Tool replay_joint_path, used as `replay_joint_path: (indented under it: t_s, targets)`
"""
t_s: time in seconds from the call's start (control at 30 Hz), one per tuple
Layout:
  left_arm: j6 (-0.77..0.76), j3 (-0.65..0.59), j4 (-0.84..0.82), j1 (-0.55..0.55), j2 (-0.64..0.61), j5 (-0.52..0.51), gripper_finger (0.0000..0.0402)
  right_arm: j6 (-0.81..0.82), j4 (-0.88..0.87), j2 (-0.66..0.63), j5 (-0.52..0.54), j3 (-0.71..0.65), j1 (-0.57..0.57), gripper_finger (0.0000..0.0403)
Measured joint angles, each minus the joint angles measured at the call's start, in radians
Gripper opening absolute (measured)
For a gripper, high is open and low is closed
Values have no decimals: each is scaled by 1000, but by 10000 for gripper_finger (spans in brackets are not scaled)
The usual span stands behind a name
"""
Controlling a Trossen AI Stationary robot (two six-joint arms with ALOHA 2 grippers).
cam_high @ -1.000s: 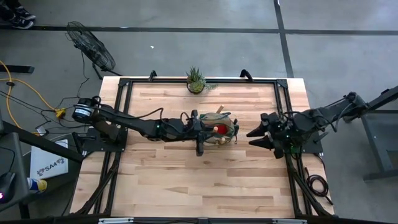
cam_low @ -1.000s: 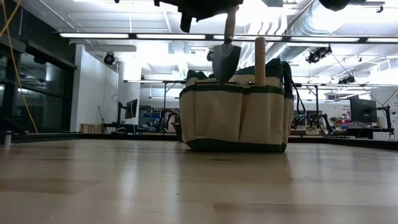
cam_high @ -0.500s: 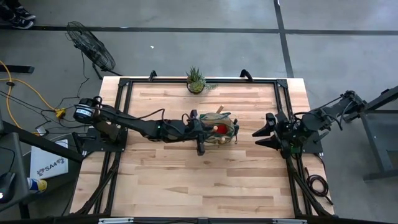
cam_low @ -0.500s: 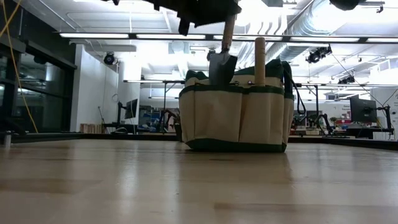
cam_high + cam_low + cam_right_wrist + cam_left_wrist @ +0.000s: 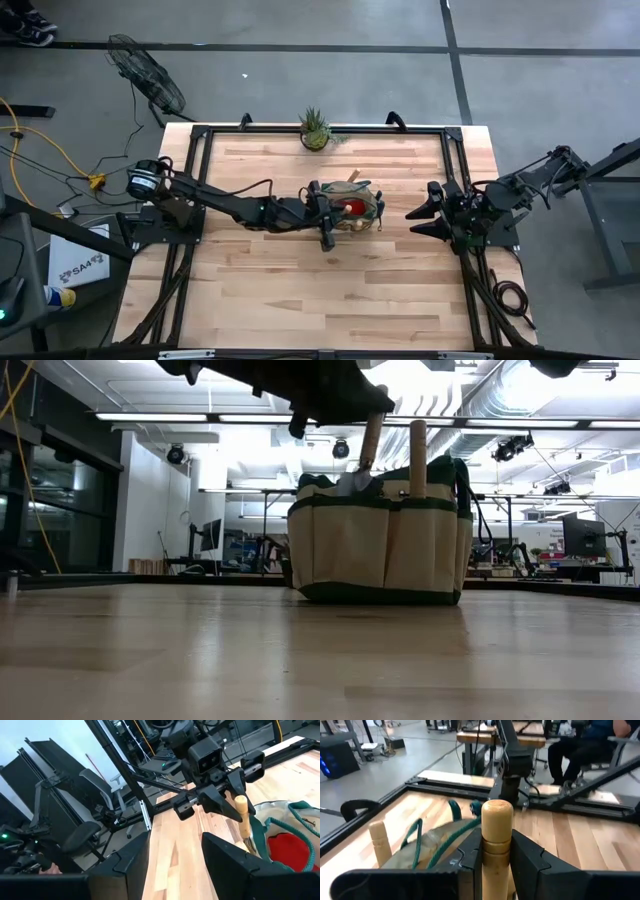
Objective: Pick & Place Garden tools in Gardening bag
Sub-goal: Put the light brown trowel into the light brown gardening bag
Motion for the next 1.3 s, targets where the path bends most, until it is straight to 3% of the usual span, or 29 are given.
replay_joint_path:
  t_s: [0.5, 1.3]
  targets:
    - [-77, 1, -94, 0, 11, -28, 67, -11, -16, -14, -57, 0, 0, 174]
    - [-132, 0, -25, 0, 62, -41, 68, -56, -112, -147, -46, 1, 0, 174]
